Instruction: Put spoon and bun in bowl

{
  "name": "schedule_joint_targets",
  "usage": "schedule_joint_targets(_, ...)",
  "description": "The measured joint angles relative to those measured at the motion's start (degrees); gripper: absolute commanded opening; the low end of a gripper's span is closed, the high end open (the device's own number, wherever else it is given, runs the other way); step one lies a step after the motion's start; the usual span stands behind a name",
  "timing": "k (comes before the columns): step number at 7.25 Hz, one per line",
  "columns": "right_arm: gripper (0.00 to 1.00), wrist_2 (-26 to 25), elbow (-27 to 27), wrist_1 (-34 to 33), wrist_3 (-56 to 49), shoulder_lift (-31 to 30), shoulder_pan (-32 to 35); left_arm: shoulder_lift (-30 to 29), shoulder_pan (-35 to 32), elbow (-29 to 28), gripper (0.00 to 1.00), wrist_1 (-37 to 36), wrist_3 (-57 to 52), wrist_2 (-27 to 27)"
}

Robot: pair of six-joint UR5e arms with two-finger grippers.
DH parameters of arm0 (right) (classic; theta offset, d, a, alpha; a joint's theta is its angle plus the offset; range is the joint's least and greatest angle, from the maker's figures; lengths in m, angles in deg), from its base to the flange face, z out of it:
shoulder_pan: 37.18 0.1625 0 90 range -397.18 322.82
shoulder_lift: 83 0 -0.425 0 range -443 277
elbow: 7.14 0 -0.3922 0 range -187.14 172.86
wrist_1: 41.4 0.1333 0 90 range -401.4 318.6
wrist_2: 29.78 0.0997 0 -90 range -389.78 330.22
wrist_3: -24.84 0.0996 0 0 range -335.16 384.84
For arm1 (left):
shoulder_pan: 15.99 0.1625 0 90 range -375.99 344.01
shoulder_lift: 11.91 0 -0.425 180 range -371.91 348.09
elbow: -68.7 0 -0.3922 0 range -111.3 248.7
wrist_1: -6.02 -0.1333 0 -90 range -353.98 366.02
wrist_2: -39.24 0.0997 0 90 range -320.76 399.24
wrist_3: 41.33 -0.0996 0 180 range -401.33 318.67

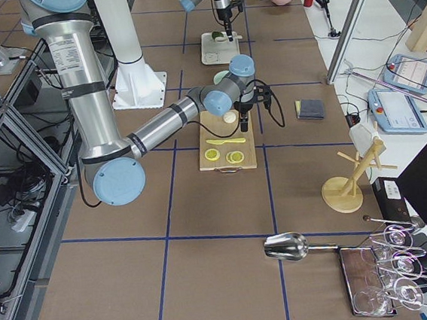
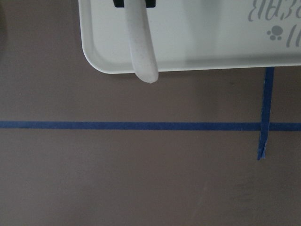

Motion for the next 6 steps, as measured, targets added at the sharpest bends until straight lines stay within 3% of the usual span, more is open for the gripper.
schedule_joint_targets(2,1.0,-8.33,-1.01,0.55,7.11,3.91,-8.78,-5.2,0.44,-1.53,0.0,-0.82,6.94,-0.68)
schedule_joint_targets(4,1.0,-13.17,-3.06,0.62,9.99,5.74,-14.15,-7.76,1.66,-2.62,0.0,-0.6,11.66,-0.76)
schedule_joint_targets(6,0.87,-14.89,-4.94,0.65,10.43,6.32,-15.85,-9.19,2.27,-3.67,0.0,-0.48,13.55,-0.75)
